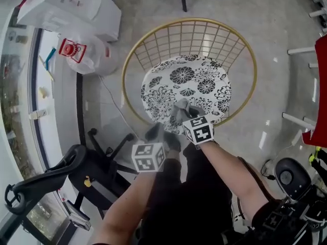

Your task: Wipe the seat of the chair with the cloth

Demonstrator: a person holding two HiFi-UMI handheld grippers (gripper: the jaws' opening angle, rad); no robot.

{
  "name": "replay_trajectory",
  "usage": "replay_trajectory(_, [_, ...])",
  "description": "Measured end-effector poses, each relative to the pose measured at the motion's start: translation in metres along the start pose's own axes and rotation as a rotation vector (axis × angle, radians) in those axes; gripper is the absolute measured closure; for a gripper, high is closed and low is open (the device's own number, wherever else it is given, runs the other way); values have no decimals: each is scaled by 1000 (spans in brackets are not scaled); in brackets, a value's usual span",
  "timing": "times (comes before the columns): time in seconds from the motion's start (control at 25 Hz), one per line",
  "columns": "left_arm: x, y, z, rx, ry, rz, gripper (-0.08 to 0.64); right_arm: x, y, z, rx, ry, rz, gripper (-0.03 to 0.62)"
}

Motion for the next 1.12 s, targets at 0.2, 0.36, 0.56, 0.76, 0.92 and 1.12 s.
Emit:
replay_trajectory(0.2, [15, 7, -22, 49, -71, 20, 552, -36, -3, -49, 14, -133, -31, 565])
replay_trajectory(0.36, [20, 13, -31, 47, -98, 18, 552, -59, -3, -64, 27, -174, -54, 565])
replay_trajectory(0.56, [18, 13, -31, 40, -92, 27, 552, -75, 1, -57, 30, -161, -78, 565])
replay_trajectory(0.76, [12, 14, -25, 36, -75, 19, 552, -71, 2, -32, 37, -117, -90, 565])
replay_trajectory(0.92, [3, 12, -14, 25, -49, 7, 552, -62, 6, -3, 35, -65, -101, 565])
replay_trajectory(1.12, [-9, 9, -1, -4, -13, -7, 552, -47, 10, 34, 29, 7, -109, 565])
Point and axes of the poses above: the fingertips, and each gripper's own axes: x backward along the fingers, z to its right, y out of its underside, the point moved 10 cm from there along x, backward along the fingers, and after that the axes turned 14 degrees about z, right-handed, at the moved point
